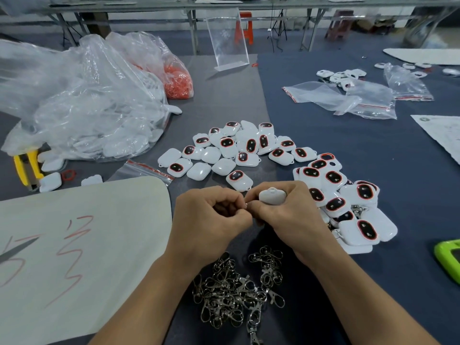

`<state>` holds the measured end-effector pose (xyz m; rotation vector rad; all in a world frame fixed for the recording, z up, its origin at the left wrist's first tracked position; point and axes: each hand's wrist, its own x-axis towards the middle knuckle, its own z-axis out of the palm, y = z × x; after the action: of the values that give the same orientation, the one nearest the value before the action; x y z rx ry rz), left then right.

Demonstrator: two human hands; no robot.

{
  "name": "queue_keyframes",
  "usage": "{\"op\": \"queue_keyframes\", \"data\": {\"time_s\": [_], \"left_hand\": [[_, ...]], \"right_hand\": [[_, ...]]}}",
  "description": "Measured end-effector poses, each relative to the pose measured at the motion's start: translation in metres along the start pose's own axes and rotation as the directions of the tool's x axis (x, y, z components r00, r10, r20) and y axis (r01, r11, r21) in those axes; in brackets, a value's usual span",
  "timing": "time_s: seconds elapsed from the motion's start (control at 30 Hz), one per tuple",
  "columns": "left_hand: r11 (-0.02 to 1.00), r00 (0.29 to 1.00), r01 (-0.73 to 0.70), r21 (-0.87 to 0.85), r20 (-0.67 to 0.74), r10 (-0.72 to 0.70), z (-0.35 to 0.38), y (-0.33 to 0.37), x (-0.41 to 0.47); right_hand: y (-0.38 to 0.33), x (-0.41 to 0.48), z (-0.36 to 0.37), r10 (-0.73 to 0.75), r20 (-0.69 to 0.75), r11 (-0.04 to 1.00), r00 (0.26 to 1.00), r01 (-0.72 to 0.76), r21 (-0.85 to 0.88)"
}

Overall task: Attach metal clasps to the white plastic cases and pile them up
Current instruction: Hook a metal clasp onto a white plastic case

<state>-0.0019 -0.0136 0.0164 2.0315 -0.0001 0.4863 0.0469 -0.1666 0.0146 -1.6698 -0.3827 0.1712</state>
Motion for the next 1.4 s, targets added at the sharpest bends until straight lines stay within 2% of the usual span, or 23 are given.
{"op": "queue_keyframes", "data": {"time_s": [0.17, 0.27, 0.37, 0.5, 0.6, 0.73, 0.83, 1.03, 1.2, 1.4], "left_hand": [[0.996, 0.999, 0.044, -0.073, 0.012, -0.043, 0.001, 0.003, 0.002], [0.992, 0.996, -0.094, 0.082, 0.010, 0.093, 0.001, 0.002, -0.001], [0.943, 0.971, -0.239, 0.233, 0.050, 0.234, 0.002, -0.001, -0.002], [0.928, 0.965, -0.260, 0.266, 0.046, 0.257, 0.003, -0.004, -0.001], [0.950, 0.981, -0.195, 0.242, 0.026, 0.194, 0.006, -0.005, -0.002], [0.999, 1.000, 0.005, 0.035, -0.001, -0.005, 0.012, -0.003, 0.000], [0.992, 0.993, 0.113, -0.061, 0.050, -0.110, 0.012, -0.002, 0.003], [0.949, 0.968, 0.240, -0.206, 0.124, -0.218, 0.009, -0.003, 0.006], [0.928, 0.962, 0.255, -0.273, 0.170, -0.214, 0.005, -0.003, 0.005], [0.952, 0.982, 0.179, -0.250, 0.110, -0.156, 0.004, -0.004, 0.005]], "right_hand": [[-0.001, -0.002, -0.001, -0.025, -0.056, 0.999, 0.998, 0.023, -0.040], [-0.004, -0.005, -0.005, -0.085, -0.088, 0.978, 0.993, 0.066, -0.197], [-0.005, -0.008, -0.005, -0.129, -0.085, 0.943, 0.988, 0.095, -0.319], [-0.004, -0.009, -0.002, -0.151, -0.071, 0.927, 0.986, 0.116, -0.355], [-0.004, -0.008, -0.003, -0.152, -0.067, 0.922, 0.986, 0.117, -0.368], [-0.003, -0.006, -0.006, -0.179, -0.084, 0.906, 0.980, 0.132, -0.402], [-0.003, -0.007, -0.007, -0.178, -0.066, 0.911, 0.982, 0.139, -0.389], [-0.006, -0.009, -0.006, -0.219, -0.029, 0.919, 0.975, 0.197, -0.341], [-0.007, -0.008, -0.006, -0.249, -0.015, 0.922, 0.968, 0.232, -0.311], [-0.008, -0.010, -0.011, -0.291, -0.012, 0.902, 0.957, 0.271, -0.336]]}}
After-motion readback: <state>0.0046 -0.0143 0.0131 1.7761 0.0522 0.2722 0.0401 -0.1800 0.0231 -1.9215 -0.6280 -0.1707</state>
